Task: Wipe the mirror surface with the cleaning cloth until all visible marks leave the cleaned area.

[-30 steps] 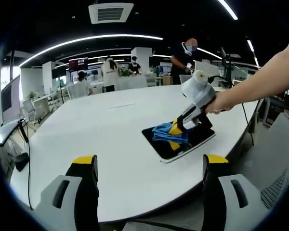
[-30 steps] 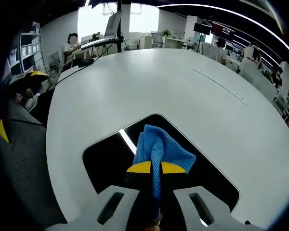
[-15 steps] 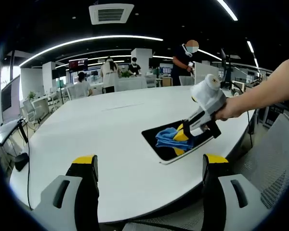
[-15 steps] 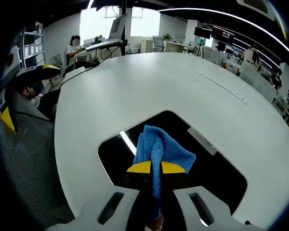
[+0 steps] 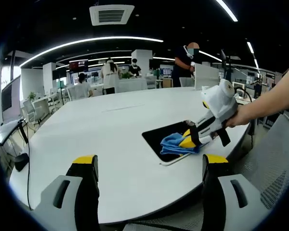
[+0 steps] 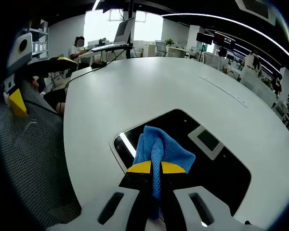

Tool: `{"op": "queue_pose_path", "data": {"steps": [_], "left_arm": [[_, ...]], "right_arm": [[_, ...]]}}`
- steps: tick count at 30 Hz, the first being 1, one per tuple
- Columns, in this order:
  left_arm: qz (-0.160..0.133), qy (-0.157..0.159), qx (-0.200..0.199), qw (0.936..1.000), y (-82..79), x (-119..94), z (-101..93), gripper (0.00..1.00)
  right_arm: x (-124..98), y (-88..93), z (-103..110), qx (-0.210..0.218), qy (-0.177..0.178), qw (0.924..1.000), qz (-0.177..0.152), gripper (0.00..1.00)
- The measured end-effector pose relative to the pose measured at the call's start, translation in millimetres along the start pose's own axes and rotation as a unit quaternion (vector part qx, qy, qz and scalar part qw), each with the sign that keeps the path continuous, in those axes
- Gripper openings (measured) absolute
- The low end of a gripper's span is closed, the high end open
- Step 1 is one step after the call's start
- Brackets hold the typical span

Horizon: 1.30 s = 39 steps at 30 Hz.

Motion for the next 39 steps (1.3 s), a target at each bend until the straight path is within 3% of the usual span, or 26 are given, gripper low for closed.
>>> {"op": "queue_pose_path", "data": {"steps": [21,39], "left_arm": [[0.002,0.001,0.000,1.0000,0.2,-2.1,0.5,0.88],[0.001,0.000,0.000,1.0000,0.1,-2.1,0.7,0.88]], "right_arm": [[-7.7,4.1,8.8,0.002,-0.003,0.9999,-0.010,0.00],[-6.1,2.7,3.3,0.001,-0.020,0.9998,0.000,0.00]]}}
Point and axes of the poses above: the point that each gripper's makers call its tool centre point, and the gripper's own axes: x roughly forward along the fingers, z roughly to its left, y roughly out of its underside, the point moved 10 cm from there along -x, roughly backward along the fingers, and after that the axes turned 13 degrees about y, right-handed, at the moved point
